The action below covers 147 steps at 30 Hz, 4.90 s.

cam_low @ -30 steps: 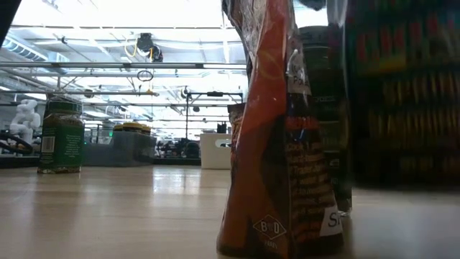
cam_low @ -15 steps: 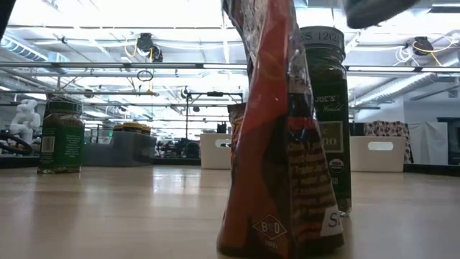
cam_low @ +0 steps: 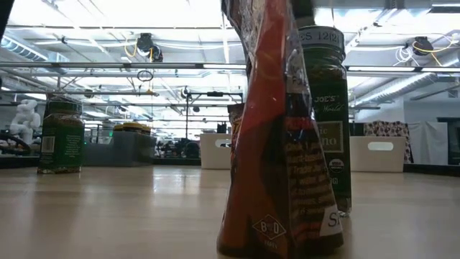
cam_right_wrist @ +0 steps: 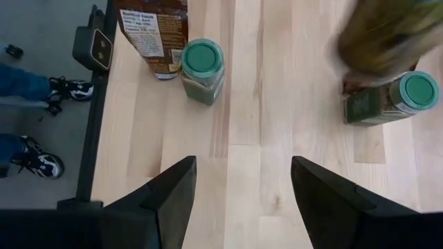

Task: Sort spices by type
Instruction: Put the yellow seasoning bottle into the black bin, then put the top right orange seasoning pack into the left white bin

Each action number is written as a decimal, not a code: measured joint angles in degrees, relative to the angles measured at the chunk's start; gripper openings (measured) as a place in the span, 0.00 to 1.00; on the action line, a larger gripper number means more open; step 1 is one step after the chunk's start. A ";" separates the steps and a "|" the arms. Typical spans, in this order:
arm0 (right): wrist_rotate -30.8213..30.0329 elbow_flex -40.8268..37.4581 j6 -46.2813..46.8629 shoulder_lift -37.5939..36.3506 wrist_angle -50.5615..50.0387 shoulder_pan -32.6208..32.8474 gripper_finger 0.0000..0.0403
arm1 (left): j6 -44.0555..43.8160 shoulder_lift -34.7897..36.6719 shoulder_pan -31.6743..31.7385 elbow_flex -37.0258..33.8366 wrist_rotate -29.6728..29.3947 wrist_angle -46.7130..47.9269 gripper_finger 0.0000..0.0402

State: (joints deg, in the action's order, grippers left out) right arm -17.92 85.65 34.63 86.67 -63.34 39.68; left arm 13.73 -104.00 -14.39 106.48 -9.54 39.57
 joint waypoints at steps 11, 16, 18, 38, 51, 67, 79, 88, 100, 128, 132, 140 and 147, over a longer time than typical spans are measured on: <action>-1.63 0.00 -3.71 0.00 4.34 -2.00 0.54 | -12.40 10.83 8.99 0.02 -2.05 16.67 0.64; -3.18 0.00 -9.80 0.00 9.95 -5.10 0.54 | -13.37 16.47 14.05 0.02 -3.46 25.89 0.64; -3.17 0.00 -12.78 0.00 12.33 -7.34 0.54 | -13.37 19.20 16.58 -0.62 -3.59 29.96 0.64; -2.60 0.00 -22.46 0.00 21.83 -36.00 0.54 | -34.91 49.17 40.49 -39.15 -17.82 29.68 0.64; 9.57 -0.02 -38.84 -1.01 14.76 -47.85 0.54 | -36.84 48.99 52.59 -48.87 -17.96 18.60 0.64; 19.64 -1.56 -49.04 -1.95 10.79 -59.62 0.54 | -35.77 39.29 59.01 -48.87 -17.02 14.26 0.64; 19.73 -7.06 -45.46 -1.92 9.77 -61.75 0.54 | -35.58 35.61 59.76 -56.48 -14.05 5.30 0.64; 19.75 -7.15 -43.75 -1.92 10.28 -61.73 0.54 | -34.91 35.77 61.96 -62.93 -13.34 -6.14 0.64; 19.75 -7.15 -39.75 -1.92 10.57 -61.70 0.54 | -33.84 35.81 64.96 -64.67 -8.06 -7.51 0.64; 19.75 -7.15 -38.49 -1.92 10.70 -61.27 0.54 | -29.72 36.57 65.41 -61.29 -4.23 -3.67 0.73; 19.75 -7.15 -38.49 -1.92 10.70 -61.27 0.54 | -28.12 36.64 65.41 -58.95 -6.23 -1.19 0.73; 19.75 -7.13 -37.76 -1.92 10.72 -61.18 0.54 | -26.36 37.69 64.60 -53.78 -5.33 -1.71 0.73; 21.63 -7.13 -36.18 -1.92 10.82 -58.70 0.54 | -26.29 41.94 61.92 -50.12 2.61 -4.31 0.73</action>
State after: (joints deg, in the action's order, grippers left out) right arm 3.71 78.52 -1.56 84.75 -52.52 -19.02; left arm -12.56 -62.06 47.53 56.35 -6.94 35.25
